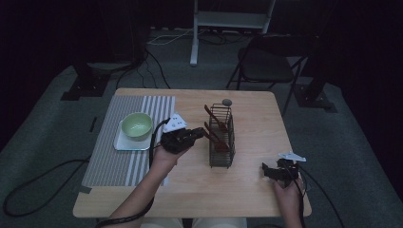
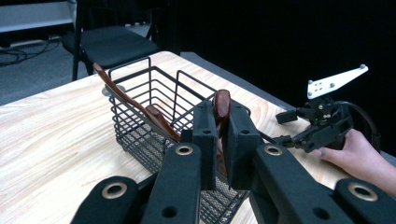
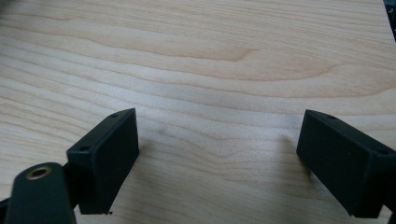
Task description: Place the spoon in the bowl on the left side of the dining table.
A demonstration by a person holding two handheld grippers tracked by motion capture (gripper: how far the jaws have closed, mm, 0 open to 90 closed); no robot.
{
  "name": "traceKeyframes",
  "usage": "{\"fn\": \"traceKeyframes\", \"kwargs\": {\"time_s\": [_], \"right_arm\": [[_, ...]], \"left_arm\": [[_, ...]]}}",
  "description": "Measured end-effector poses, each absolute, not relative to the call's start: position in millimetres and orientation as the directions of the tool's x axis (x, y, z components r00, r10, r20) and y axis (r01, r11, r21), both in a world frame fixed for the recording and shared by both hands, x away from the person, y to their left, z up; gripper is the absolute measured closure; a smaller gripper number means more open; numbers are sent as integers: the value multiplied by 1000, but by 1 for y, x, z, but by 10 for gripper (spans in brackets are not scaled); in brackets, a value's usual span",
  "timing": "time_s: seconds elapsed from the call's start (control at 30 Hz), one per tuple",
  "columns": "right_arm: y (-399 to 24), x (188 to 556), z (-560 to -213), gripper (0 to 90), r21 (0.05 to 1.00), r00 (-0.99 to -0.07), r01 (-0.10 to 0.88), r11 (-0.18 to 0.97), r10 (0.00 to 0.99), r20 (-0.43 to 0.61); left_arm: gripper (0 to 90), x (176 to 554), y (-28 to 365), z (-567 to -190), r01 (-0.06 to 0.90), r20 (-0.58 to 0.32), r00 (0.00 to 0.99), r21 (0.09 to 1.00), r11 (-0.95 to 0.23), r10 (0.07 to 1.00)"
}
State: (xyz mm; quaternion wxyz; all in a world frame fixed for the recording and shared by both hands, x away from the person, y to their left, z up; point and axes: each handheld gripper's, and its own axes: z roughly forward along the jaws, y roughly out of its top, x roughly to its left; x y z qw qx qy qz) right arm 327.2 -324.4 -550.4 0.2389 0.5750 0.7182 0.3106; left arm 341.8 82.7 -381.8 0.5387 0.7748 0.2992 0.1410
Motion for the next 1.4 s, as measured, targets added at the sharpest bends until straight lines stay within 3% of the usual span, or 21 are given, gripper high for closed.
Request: {"fn": "traceKeyframes", "kwargs": {"time_s": [0.5,1.4], "right_arm": [[-324,327,-550,122,721,-225,677,147,974,13],[-324,327,-550,121,721,-225,677,147,974,13]], "left_arm": [[844,337,102,-351,278,-105,769,943,-181,631],[844,329,160,-345,280,-109,676,953,-117,729]]}}
